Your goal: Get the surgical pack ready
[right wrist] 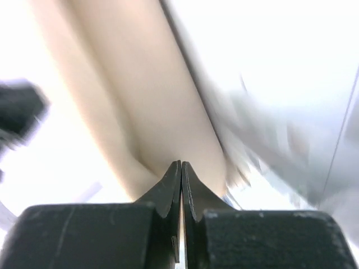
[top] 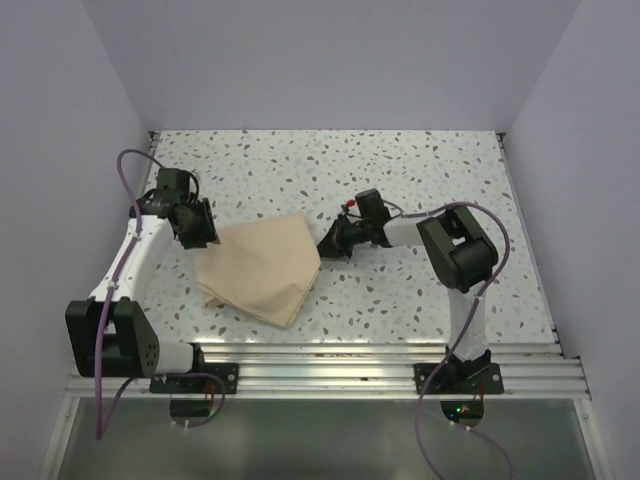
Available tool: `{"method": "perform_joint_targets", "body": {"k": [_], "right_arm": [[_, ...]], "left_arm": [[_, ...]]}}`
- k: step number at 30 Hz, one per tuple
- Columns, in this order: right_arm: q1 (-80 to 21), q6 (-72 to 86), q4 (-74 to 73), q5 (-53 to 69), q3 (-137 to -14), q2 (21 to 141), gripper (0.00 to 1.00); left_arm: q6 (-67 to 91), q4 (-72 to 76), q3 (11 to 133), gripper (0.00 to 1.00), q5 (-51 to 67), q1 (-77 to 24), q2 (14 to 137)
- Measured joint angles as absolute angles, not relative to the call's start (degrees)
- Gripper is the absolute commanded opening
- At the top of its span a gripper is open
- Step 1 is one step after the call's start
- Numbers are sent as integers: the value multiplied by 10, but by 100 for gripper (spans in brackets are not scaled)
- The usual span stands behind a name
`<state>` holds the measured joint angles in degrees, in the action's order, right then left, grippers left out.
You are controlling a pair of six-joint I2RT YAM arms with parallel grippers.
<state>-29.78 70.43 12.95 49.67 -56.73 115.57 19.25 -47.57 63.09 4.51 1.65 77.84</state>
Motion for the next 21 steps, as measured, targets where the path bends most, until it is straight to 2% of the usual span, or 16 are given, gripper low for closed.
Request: {"method": "perform_joint_targets", "body": {"k": [8, 12, 14, 15, 17, 18, 21], "right_arm": [[-226, 624, -37, 488, -886, 1316, 0], [-216, 573, -114, 467, -927, 1312, 0], [-214, 537, -159, 454, -914, 1293, 0], [-214, 513, -178, 447, -897, 1276, 0], [-214, 474, -222, 435, -858, 1239, 0], [-214, 456, -241, 428, -837, 1217, 0], [-214, 412, -284, 413, -768, 1145, 0]], "left_arm": [[204, -474, 629, 42, 32, -61, 760], [222, -500, 631, 41, -40, -75, 753], [241, -519, 631, 33, -101, -67, 743], [248, -525, 631, 18, -121, -56, 737], [257, -529, 631, 3, -138, -11, 730], [261, -529, 631, 0, -146, 15, 733], [269, -533, 630, 0, -168, 57, 762]]}}
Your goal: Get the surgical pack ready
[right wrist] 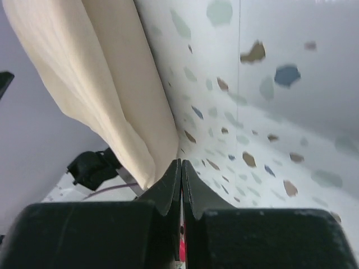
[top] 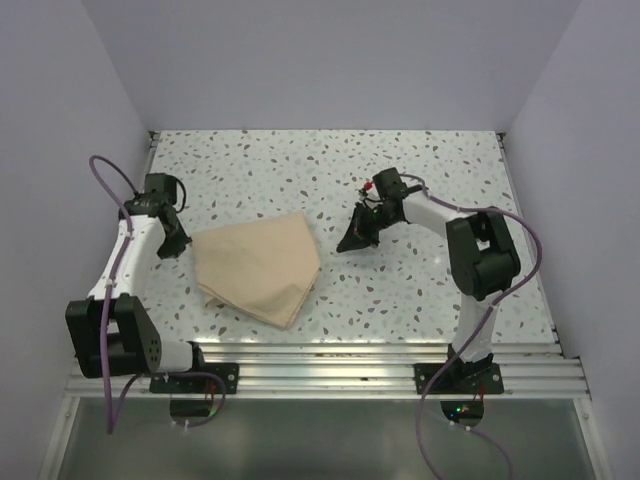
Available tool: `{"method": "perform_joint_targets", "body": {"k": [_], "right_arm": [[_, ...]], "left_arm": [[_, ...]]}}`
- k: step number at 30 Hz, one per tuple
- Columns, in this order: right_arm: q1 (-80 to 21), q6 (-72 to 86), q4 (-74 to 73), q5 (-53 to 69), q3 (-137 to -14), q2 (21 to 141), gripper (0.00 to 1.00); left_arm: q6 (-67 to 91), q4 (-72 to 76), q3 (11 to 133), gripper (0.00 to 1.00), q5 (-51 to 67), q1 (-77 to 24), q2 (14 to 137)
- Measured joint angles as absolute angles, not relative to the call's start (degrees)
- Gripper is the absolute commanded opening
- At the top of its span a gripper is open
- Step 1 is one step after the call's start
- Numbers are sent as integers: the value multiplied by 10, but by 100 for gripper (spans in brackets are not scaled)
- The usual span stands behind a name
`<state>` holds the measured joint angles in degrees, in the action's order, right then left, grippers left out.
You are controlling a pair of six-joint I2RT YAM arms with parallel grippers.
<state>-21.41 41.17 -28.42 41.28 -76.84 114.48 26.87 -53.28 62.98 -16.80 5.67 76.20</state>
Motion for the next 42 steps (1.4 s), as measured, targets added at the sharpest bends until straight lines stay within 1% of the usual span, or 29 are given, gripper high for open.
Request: {"method": "perform_joint_targets", "body": {"k": [3, 6, 10, 15, 19, 21, 25, 27, 30, 31, 32, 33, 34, 35, 37, 38, 40, 41, 42], "right_arm": [[-214, 384, -304, 406, -725, 1091, 0], [-214, 367, -312, 400, -699, 1058, 0], [-214, 356, -308, 400, -673, 1045, 0], [-214, 353, -300, 400, -639, 1041, 0], [-213, 353, -291, 401, -631, 1041, 0], [-210, 353, -283, 402, -631, 1041, 0], [-194, 352, -275, 402, -631, 1041, 0], [-182, 348, -276, 402, -631, 1041, 0], [-156, 336, -280, 401, -632, 1041, 1], [-145, 329, -283, 400, -633, 1041, 2], [-132, 321, -290, 398, -634, 1041, 4], [-119, 314, -297, 395, -635, 1041, 7], [-110, 309, -302, 391, -636, 1040, 10], [-99, 301, -307, 383, -637, 1039, 18], [-81, 288, -322, 368, -637, 1035, 25], [-76, 282, -328, 364, -638, 1032, 30], [-73, 273, -337, 356, -638, 1026, 34], [-74, 270, -339, 355, -638, 1022, 38], [-76, 268, -342, 355, -638, 1019, 40]], "left_arm": [[278, -525, 606, 0, -160, 59, 798], [291, -512, 553, 0, -117, 59, 830], [310, -505, 487, 0, -67, 59, 849], [325, -496, 470, 0, -23, 51, 847], [355, -478, 469, 0, 10, -23, 847], [381, -453, 470, 0, 49, -83, 857], [415, -425, 507, 0, 101, -167, 918], [425, -422, 536, 0, 115, -193, 938], [430, -411, 557, 1, 130, -209, 933], [430, -411, 557, 7, 132, -210, 924], [429, -414, 555, 11, 134, -210, 911], [428, -416, 548, 18, 135, -210, 893], [425, -419, 538, 23, 136, -210, 870], [423, -424, 526, 27, 138, -210, 841], [414, -444, 509, 35, 144, -210, 780], [408, -457, 507, 36, 145, -210, 749], [395, -472, 516, 41, 141, -213, 700], [389, -481, 528, 43, 136, -216, 685], [382, -487, 543, 44, 128, -222, 677]]}}
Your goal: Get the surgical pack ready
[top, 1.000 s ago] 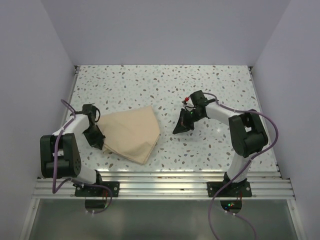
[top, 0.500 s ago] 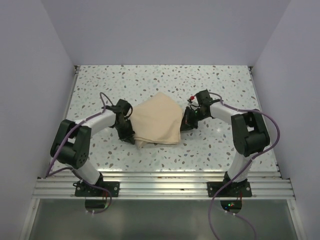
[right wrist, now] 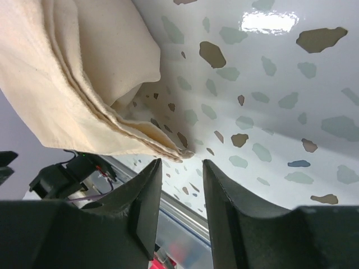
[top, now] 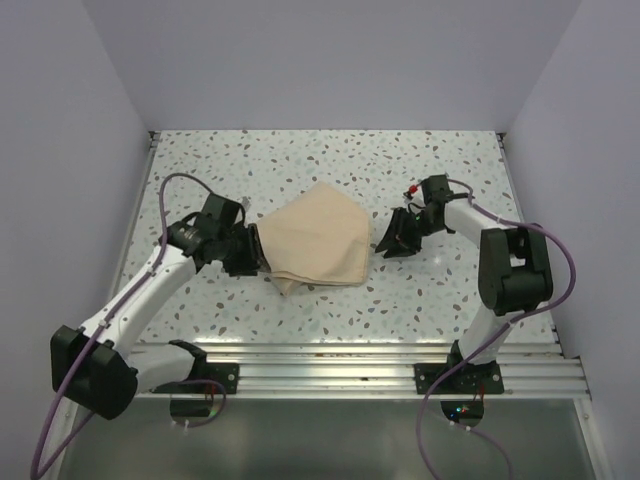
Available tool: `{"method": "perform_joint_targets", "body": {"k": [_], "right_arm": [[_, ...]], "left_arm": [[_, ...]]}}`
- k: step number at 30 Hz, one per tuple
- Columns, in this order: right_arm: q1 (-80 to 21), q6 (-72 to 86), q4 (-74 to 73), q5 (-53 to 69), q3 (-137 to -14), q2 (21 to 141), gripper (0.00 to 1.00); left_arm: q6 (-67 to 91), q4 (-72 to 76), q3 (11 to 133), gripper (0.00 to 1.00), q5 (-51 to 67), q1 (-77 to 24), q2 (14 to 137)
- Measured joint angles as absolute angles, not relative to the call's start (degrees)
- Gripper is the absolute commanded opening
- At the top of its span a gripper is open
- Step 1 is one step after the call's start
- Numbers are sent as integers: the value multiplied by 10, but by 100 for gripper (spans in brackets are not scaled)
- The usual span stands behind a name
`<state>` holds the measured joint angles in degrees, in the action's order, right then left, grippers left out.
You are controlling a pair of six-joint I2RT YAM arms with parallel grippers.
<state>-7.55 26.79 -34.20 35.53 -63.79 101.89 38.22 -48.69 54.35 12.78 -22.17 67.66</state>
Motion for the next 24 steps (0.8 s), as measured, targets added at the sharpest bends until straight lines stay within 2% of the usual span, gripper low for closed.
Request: {"method": "perform_joint_targets", "body": {"k": [5, 9, 12, 19, 24], "right_arm": [[-79, 259, -352, 356, -638, 1002, 49], [-79, 258, -356, 356, -638, 992, 52], [-79, 257, -358, 356, -638, 984, 54], [-79, 259, -356, 356, -623, 937, 55], [-81, 262, -352, 356, -599, 917, 56]], "left_arm": [[358, -487, 624, 51, 44, -303, 710], [329, -486, 719, 54, -65, -418, 827], [301, -474, 747, 54, -118, -474, 896], [236, -482, 747, 56, -211, -513, 943], [204, -475, 741, 56, -232, -534, 955]]}}
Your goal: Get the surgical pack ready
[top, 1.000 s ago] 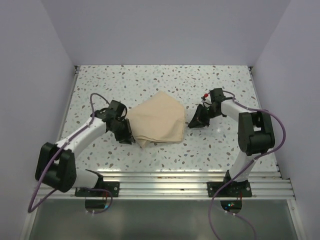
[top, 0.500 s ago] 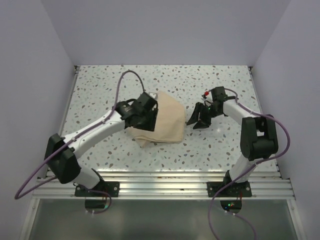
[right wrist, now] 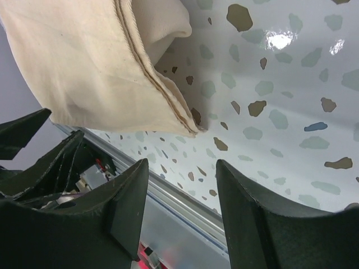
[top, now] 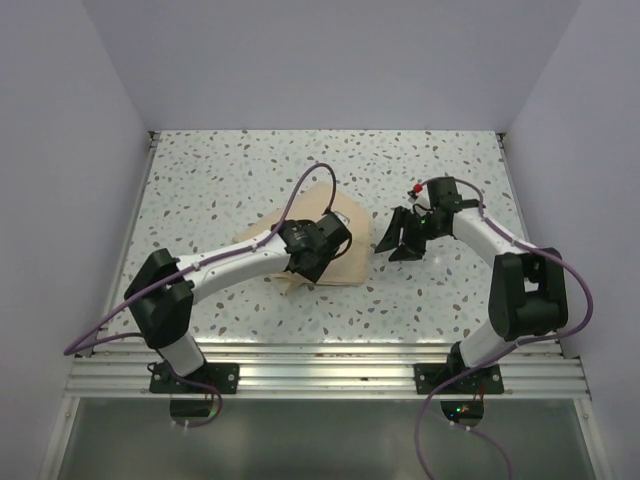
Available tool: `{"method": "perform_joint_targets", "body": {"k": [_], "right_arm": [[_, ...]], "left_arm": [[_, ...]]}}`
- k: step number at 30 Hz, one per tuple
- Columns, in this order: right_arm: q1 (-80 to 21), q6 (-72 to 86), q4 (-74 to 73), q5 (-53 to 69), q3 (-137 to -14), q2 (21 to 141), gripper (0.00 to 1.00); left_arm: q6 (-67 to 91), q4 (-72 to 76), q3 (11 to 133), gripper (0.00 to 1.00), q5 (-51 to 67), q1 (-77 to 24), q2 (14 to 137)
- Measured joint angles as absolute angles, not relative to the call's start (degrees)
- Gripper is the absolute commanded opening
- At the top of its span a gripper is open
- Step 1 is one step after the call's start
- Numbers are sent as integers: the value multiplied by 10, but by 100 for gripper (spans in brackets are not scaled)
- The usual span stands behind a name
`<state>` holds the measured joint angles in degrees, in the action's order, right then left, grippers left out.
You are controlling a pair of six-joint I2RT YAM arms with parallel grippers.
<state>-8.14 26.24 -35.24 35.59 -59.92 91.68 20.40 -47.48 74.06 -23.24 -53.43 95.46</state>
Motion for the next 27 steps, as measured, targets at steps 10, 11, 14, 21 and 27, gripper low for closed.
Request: {"method": "perform_joint_targets", "body": {"k": [10, 11, 14, 21, 27], "right_arm": [[-98, 276, -344, 355, -584, 913, 56], [-100, 278, -342, 355, -583, 913, 56], [-106, 283, -336, 355, -579, 913, 56], [-120, 286, -332, 355, -579, 913, 56], [-124, 289, -329, 355, -578, 913, 56]], "left_arm": [[186, -459, 680, 56, -222, -548, 951], [182, -458, 671, 56, -222, -548, 949], [173, -452, 659, 56, -228, -548, 947], [162, -442, 660, 52, -263, -550, 950], [142, -438, 669, 48, -294, -556, 964]]}}
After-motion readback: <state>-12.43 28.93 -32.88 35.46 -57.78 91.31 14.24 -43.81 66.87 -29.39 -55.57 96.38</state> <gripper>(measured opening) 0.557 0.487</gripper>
